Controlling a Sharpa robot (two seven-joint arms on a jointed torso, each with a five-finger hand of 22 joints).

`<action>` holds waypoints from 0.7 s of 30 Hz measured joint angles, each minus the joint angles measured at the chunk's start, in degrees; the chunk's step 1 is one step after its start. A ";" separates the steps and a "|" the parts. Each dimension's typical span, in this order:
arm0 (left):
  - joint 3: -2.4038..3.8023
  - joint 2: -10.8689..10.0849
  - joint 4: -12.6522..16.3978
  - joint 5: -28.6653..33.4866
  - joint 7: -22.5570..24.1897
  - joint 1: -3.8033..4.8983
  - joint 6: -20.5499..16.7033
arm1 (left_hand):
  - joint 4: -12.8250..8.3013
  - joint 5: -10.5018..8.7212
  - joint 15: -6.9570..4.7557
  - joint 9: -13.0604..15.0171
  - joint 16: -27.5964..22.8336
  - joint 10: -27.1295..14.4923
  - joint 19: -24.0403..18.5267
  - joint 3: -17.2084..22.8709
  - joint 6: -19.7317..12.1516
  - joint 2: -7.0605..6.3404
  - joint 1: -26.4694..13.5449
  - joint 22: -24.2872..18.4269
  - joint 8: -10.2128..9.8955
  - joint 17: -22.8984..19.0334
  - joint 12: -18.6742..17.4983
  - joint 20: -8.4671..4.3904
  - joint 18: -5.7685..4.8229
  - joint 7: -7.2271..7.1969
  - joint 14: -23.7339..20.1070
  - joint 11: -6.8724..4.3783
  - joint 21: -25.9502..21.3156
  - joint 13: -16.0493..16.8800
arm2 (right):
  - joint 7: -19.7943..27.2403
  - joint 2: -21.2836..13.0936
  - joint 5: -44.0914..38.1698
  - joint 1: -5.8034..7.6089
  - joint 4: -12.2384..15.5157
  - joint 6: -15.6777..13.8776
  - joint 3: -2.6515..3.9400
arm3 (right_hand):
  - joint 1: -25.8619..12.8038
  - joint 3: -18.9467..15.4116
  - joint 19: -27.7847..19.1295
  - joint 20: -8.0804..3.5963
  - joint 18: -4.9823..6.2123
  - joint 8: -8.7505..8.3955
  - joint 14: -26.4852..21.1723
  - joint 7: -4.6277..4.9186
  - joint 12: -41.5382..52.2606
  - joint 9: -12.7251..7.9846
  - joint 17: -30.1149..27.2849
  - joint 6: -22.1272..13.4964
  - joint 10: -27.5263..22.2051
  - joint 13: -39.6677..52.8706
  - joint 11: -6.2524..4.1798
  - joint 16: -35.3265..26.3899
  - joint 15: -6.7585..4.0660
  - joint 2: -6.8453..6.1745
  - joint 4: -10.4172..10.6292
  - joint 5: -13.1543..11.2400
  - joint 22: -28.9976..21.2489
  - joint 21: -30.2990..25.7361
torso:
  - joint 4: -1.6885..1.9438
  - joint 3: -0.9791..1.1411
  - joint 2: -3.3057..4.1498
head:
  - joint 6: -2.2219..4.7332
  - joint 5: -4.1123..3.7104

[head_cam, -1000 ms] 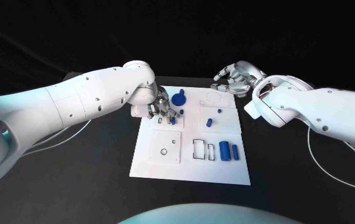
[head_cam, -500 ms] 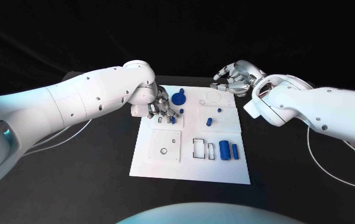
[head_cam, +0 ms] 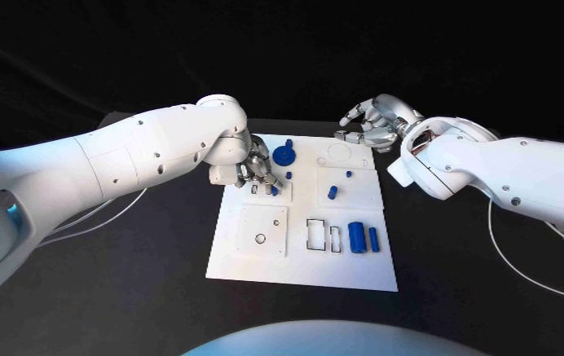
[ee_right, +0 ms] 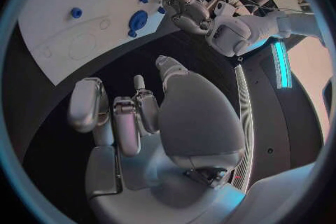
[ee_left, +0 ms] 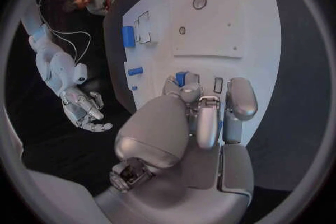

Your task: Assemble the parts on the task board

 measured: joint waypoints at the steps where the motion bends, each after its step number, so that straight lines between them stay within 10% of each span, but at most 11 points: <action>1: 0.01 0.01 0.01 0.11 0.00 0.02 -0.03 | 0.07 -1.06 -0.22 -0.01 0.00 0.00 0.10 1.24 -0.12 -0.19 0.98 0.12 0.14 0.00 0.00 -0.26 0.00 -0.10 0.03 0.00 0.00 0.03 | -0.01 0.00 -0.02 0.00 -0.01 0.00 0.00 | 0.00 0.00 0.00 0.00 0.00 0.00 0.00 0.00 0.00 0.00 0.00 0.00 0.00 0.00 0.00 0.00 0.00 0.00 0.00 0.00 0.00 0.00 | 0.00 0.00 0.00 | 0.00 0.00; 13: 0.05 -0.11 0.12 1.45 0.13 0.05 -1.01 | 1.84 -2.86 -0.33 -0.36 0.00 -0.01 0.34 8.23 -0.83 -2.34 4.28 0.79 0.47 0.00 -0.13 -0.49 0.01 -0.18 -0.08 -0.42 0.22 -0.14 | -0.06 0.02 -0.23 -0.02 -0.09 0.02 0.00 | 0.00 0.00 0.00 0.00 0.00 0.00 0.00 0.00 0.00 0.00 -0.01 0.00 0.00 0.00 0.00 0.00 0.00 0.00 0.00 0.00 0.00 0.00 | 0.01 0.00 -0.03 | -0.07 0.02; 15: 0.05 -0.12 0.12 1.57 0.14 0.05 -1.11 | 1.43 -1.38 -0.33 -0.91 0.00 -0.01 0.34 16.04 -0.84 -6.19 1.63 1.15 0.64 0.00 -0.36 -0.49 0.01 -0.17 -0.08 -0.42 0.22 -0.31 | -0.07 0.02 -0.25 -0.03 -0.09 0.02 0.00 | 0.00 0.00 0.00 0.00 0.00 0.00 0.00 0.00 0.00 0.00 -0.01 0.00 0.00 0.00 0.00 0.00 0.00 0.00 0.00 0.00 0.00 0.00 | 0.01 0.01 -0.04 | -0.07 0.01; 16: 0.04 -0.13 0.10 1.61 0.14 0.05 -1.15 | 1.73 -0.78 -0.33 -1.26 0.00 0.01 0.34 25.33 -0.73 -10.62 -2.66 1.46 1.37 0.00 -0.23 -0.49 0.01 0.09 -0.08 -0.40 -0.01 0.08 | -0.07 0.02 -0.26 -0.03 -0.09 0.03 0.00 | 0.00 0.00 0.00 0.00 0.00 0.00 0.00 0.00 0.00 0.00 -0.01 0.00 0.00 0.00 0.00 0.00 0.00 0.00 0.00 0.00 0.00 0.00 | 0.01 0.01 -0.04 | -0.08 0.01; 19: -0.05 -0.18 0.04 1.68 0.12 -0.07 -1.19 | 0.40 0.55 -0.32 -1.26 0.00 0.44 0.48 43.06 -0.85 -18.51 -9.86 1.96 3.19 0.00 -0.17 -0.35 0.00 0.27 -0.08 0.02 -0.23 0.05 | -0.09 0.02 -0.26 -0.04 -0.10 0.05 0.00 | 0.00 0.00 0.00 0.00 0.00 0.00 0.00 0.00 0.00 0.01 -0.01 0.00 0.00 -0.01 0.00 0.00 0.00 0.00 0.00 0.00 0.00 0.00 | 0.01 0.02 -0.03 | -0.08 0.01; 21: -0.06 -0.24 0.01 1.72 0.08 -0.10 -1.19 | 0.36 1.97 -0.32 -0.53 0.00 0.55 0.56 48.70 -1.05 -21.14 -12.43 2.27 4.45 0.00 -0.17 -0.27 0.00 0.22 -0.08 -0.08 -0.23 -0.06 | -0.09 0.02 -0.26 -0.05 -0.10 0.06 0.00 | 0.00 0.00 0.00 0.00 0.00 0.00 0.00 0.00 0.00 0.01 -0.01 0.00 0.00 -0.01 0.00 0.00 0.00 0.00 0.00 0.00 0.00 0.00 | 0.01 0.02 -0.03 | -0.08 0.01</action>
